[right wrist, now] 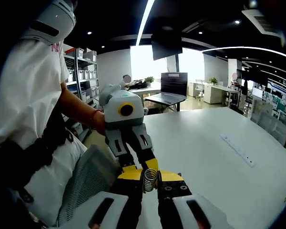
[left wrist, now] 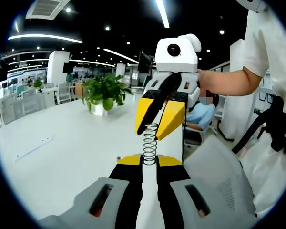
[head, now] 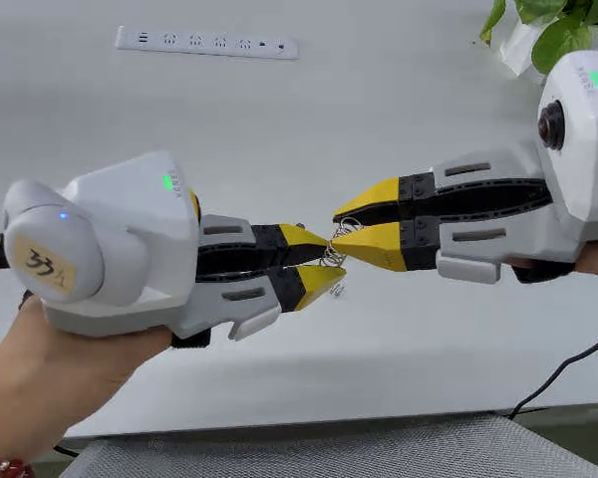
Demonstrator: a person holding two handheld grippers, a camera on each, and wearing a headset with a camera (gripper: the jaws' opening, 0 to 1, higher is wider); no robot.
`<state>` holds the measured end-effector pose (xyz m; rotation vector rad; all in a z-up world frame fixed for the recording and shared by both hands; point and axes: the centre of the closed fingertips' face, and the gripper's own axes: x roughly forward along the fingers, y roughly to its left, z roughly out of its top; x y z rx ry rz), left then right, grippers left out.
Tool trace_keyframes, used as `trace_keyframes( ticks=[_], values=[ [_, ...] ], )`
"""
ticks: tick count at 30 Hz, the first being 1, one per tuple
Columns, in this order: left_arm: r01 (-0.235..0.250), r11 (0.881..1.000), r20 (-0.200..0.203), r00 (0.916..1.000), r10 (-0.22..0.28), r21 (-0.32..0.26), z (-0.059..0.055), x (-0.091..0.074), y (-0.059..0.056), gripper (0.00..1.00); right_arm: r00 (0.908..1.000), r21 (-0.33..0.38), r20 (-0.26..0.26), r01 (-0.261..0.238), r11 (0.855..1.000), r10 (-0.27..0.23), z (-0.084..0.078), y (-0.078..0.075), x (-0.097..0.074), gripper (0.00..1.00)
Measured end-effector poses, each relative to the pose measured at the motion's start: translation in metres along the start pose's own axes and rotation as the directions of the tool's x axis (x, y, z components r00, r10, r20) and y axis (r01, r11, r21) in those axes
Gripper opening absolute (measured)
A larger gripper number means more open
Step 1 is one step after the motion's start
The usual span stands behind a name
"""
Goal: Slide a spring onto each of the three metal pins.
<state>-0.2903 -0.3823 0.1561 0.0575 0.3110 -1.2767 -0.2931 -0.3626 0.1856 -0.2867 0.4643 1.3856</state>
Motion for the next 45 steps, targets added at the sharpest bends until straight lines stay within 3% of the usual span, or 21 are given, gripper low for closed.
trace_keyframes(
  ticks=[5,10,15,18,22,26,28,31,36,39,45],
  values=[
    [-0.002,1.000,-0.004,1.0000,0.002,0.002,-0.001,-0.001,0.000,0.06,0.9957,-0.055,-0.088,-0.032,0.998,0.027,-0.006,0.003,-0.002,0.15],
    [0.005,1.000,-0.031,0.9995,-0.004,0.018,-0.006,0.001,-0.001,0.06,0.9738,-0.145,-0.218,-0.097,0.985,0.064,-0.006,0.002,-0.010,0.22],
    [0.011,1.000,-0.058,0.9982,-0.010,0.019,-0.011,0.005,-0.003,0.06,0.9368,-0.200,-0.331,-0.187,0.962,0.114,-0.012,0.000,-0.006,0.23],
    [0.016,1.000,-0.078,0.9969,-0.014,0.024,-0.015,0.007,-0.004,0.06,0.9052,-0.236,-0.399,-0.255,0.938,0.146,-0.015,0.004,0.000,0.23],
    [0.024,0.999,-0.091,0.9956,-0.021,0.024,-0.018,0.008,-0.005,0.06,0.8718,-0.262,-0.458,-0.319,0.911,0.174,-0.018,0.008,0.007,0.21],
    [0.030,0.999,-0.095,0.9951,-0.028,0.024,-0.020,0.008,-0.005,0.06,0.8243,-0.280,-0.535,-0.380,0.881,0.186,-0.029,0.010,0.009,0.18],
    [0.031,0.999,-0.094,0.9951,-0.029,0.022,-0.021,0.008,-0.005,0.06,0.8196,-0.277,-0.541,-0.384,0.881,0.187,-0.031,0.009,0.011,0.17],
    [0.033,0.999,-0.090,0.9954,-0.031,0.020,-0.021,0.007,-0.005,0.06,0.8018,-0.272,-0.566,-0.401,0.875,0.192,-0.036,0.008,0.010,0.14],
    [0.038,0.999,-0.088,0.9955,-0.036,0.019,-0.021,0.007,-0.005,0.06,0.7809,-0.261,-0.591,-0.421,0.869,0.201,-0.041,0.008,0.009,0.12],
    [0.041,0.999,-0.086,0.9955,-0.039,0.020,-0.021,0.008,-0.006,0.06,0.7747,-0.261,-0.599,-0.427,0.866,0.201,-0.042,0.008,0.008,0.09],
    [0.044,0.999,-0.085,0.9955,-0.042,0.020,-0.021,0.009,-0.007,0.06,0.7723,-0.258,-0.601,-0.430,0.865,0.205,-0.042,0.008,0.008,0.08]
  ],
)
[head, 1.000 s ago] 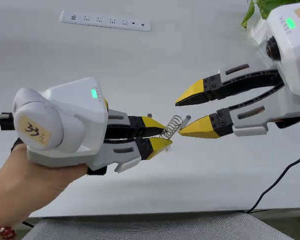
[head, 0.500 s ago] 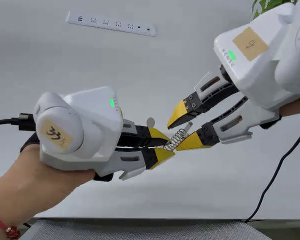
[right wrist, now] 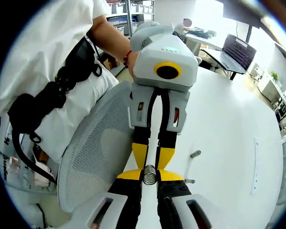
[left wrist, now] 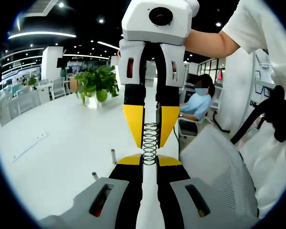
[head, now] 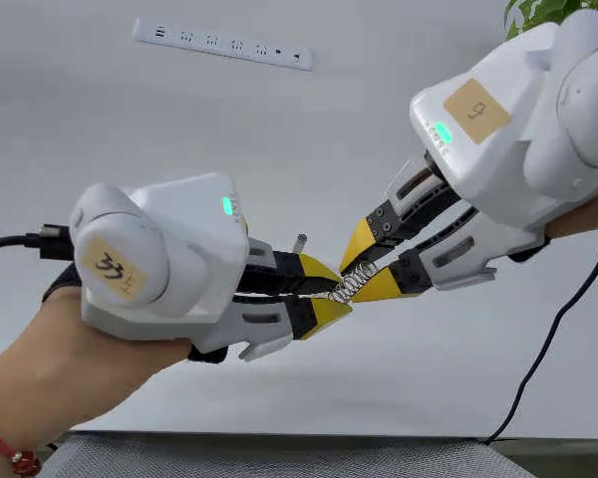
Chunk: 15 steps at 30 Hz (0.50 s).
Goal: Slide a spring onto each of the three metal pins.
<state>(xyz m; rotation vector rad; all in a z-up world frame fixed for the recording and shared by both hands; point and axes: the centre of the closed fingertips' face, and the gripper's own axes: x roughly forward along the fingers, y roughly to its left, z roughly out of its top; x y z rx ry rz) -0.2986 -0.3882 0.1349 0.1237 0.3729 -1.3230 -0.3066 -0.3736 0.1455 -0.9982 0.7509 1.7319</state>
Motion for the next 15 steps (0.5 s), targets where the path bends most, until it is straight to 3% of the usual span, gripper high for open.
trace_keyframes(
  ticks=[15],
  values=[
    [-0.003,1.000,0.001,1.0000,0.003,0.015,-0.0035,-0.0006,0.0001,0.07,0.9999,0.002,-0.013,-0.007,1.000,0.007,0.0001,0.0009,0.0041,0.07]
  ],
)
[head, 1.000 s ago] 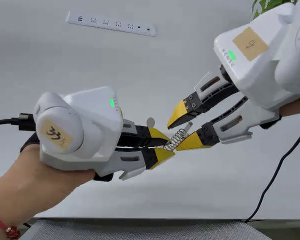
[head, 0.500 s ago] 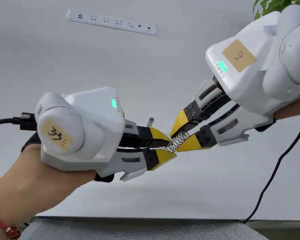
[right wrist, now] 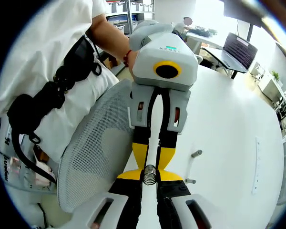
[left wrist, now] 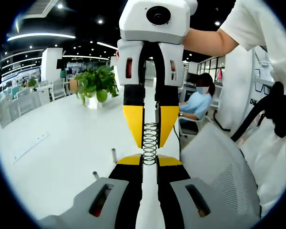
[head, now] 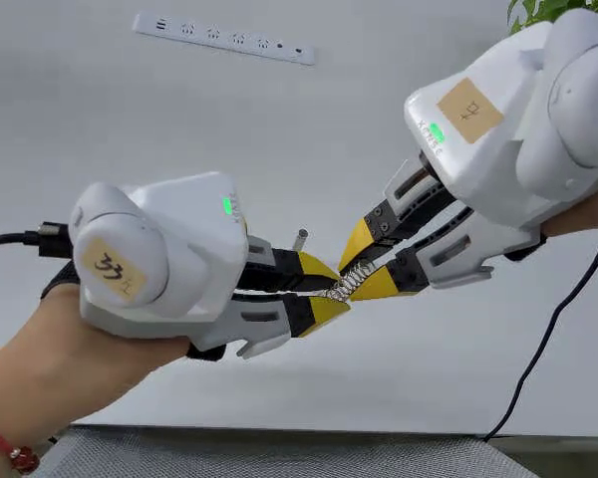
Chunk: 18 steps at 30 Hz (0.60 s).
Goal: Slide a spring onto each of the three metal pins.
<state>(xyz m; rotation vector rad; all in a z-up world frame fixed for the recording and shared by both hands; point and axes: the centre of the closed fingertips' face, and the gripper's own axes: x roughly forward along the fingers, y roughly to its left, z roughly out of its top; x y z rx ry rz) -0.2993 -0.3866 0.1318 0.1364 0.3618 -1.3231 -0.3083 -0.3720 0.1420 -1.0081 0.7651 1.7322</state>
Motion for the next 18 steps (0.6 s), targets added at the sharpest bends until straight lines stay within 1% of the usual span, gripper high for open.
trace_keyframes(
  ticks=[8,11,15,18],
  values=[
    [-0.003,1.000,0.017,0.9999,0.003,-0.011,-0.002,-0.003,0.000,0.08,1.0000,0.012,0.005,0.004,1.000,-0.004,0.002,0.000,0.002,0.07],
    [-0.010,1.000,0.016,0.9998,0.011,-0.018,-0.004,-0.005,0.001,0.12,0.9999,0.021,0.011,0.007,1.000,-0.008,0.004,-0.001,0.003,0.07],
    [-0.032,0.999,0.014,0.9994,0.033,-0.031,-0.010,-0.010,0.005,0.16,0.9998,0.029,0.013,0.013,0.999,-0.013,0.005,-0.002,0.004,0.07],
    [-0.054,0.998,0.018,0.9983,0.055,-0.041,-0.013,-0.016,0.010,0.17,0.9993,0.044,0.016,0.034,0.998,-0.035,0.005,-0.009,0.002,0.07]
  ],
)
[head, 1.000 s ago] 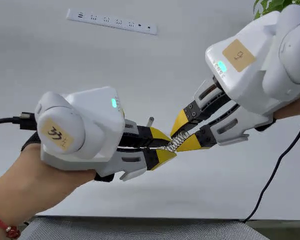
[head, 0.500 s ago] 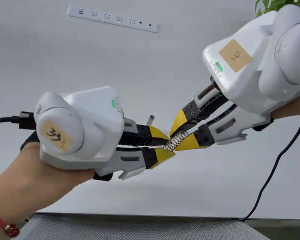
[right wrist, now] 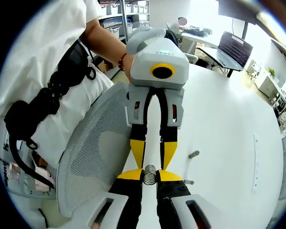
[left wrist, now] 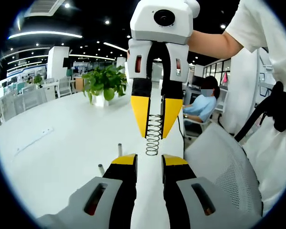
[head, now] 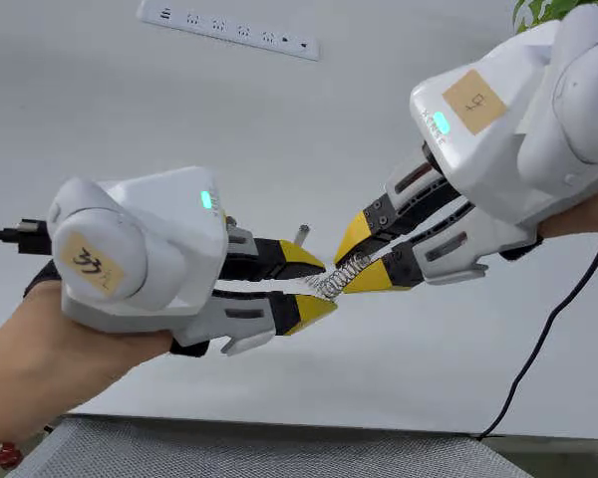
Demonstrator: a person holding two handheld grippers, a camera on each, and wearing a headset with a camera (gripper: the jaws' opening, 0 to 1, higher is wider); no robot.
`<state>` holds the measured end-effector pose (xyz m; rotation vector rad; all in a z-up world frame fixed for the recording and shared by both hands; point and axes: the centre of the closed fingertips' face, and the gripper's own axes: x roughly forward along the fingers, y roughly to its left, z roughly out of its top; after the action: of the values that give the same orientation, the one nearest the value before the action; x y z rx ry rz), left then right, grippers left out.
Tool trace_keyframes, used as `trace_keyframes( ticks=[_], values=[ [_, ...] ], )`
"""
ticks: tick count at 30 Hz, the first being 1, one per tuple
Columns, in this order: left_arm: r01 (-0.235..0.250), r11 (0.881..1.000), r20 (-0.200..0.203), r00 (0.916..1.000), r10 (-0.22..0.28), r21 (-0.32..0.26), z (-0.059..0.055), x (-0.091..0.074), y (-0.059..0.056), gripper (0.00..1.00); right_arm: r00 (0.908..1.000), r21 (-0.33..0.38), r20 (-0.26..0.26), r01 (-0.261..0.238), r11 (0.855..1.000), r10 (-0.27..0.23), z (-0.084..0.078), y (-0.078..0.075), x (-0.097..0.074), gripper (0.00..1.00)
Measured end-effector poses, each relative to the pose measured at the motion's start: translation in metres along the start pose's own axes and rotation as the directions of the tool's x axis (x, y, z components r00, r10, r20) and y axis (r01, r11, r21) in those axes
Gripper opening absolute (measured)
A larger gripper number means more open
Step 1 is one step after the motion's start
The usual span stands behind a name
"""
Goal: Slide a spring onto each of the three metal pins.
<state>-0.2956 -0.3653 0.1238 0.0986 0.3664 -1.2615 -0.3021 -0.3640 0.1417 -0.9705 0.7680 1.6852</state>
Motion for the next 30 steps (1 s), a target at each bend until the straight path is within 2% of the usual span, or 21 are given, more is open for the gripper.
trace_keyframes(
  ticks=[7,15,19,22,26,30],
  values=[
    [-0.057,0.998,0.001,0.9984,0.057,-0.024,-0.009,-0.015,0.014,0.25,0.9985,0.038,-0.008,0.055,0.998,-0.055,-0.004,-0.015,-0.002,0.07],
    [-0.109,0.994,0.004,0.9941,0.109,-0.022,-0.019,-0.035,0.029,0.38,0.9895,0.086,-0.043,0.142,0.986,-0.138,-0.016,-0.041,-0.003,0.07],
    [-0.130,0.991,0.004,0.9916,0.130,-0.017,-0.024,-0.043,0.035,0.43,0.9848,0.108,-0.062,0.168,0.980,-0.162,-0.022,-0.052,-0.001,0.07],
    [-0.144,0.989,0.013,0.9894,0.145,-0.020,-0.026,-0.048,0.040,0.51,0.9811,0.120,-0.078,0.186,0.975,-0.177,-0.027,-0.059,-0.001,0.07],
    [-0.155,0.987,0.031,0.9873,0.156,-0.032,-0.028,-0.052,0.045,0.60,0.9750,0.132,-0.106,0.208,0.969,-0.195,-0.037,-0.071,0.004,0.07],
    [-0.163,0.986,0.051,0.9850,0.165,-0.040,-0.029,-0.056,0.049,0.67,0.9728,0.143,-0.120,0.215,0.966,-0.199,-0.042,-0.079,0.009,0.07]
  ],
)
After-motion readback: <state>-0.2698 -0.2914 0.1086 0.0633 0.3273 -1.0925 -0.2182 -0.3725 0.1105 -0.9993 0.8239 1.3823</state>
